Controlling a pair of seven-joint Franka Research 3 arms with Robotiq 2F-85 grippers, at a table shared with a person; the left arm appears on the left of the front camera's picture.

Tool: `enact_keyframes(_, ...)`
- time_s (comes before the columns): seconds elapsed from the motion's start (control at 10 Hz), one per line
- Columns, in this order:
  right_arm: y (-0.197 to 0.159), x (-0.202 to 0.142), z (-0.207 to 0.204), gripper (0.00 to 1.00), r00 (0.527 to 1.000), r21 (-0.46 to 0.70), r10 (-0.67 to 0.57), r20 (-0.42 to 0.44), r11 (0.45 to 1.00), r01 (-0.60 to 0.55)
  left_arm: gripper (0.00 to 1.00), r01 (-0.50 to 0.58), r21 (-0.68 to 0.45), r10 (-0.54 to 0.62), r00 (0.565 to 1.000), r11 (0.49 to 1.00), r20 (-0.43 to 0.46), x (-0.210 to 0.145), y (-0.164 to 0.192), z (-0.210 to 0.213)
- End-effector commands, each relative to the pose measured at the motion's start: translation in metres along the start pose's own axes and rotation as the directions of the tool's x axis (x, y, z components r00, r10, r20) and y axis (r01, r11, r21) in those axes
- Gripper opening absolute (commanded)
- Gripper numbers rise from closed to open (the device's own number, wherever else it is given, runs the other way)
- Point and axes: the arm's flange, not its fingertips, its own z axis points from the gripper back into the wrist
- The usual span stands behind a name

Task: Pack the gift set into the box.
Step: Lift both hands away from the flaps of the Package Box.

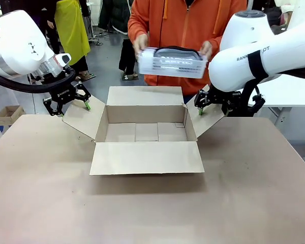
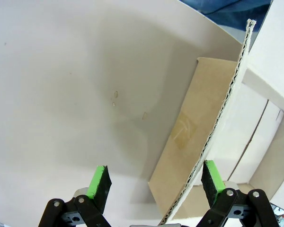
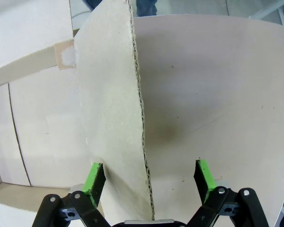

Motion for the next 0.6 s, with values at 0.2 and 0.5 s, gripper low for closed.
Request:
enact_keyframes(0.2, 0.0033, 0.0026, 0.0008, 1.0, 1.0, -0.028, -0.012, 0.012, 1.0, 0.012, 1.0, -0.01, 0.012, 0.01, 1.0, 1.0, 0.006, -0.0013, -0.0003, 0.0013)
enact_keyframes(0.5, 0.0033, 0.0026, 0.0008, 1.0, 1.0, -0.028, -0.012, 0.012, 1.0, 0.012, 1.0, -0.01, 0.012, 0.01, 1.0, 1.0, 0.006, -0.0013, -0.0003, 0.0013)
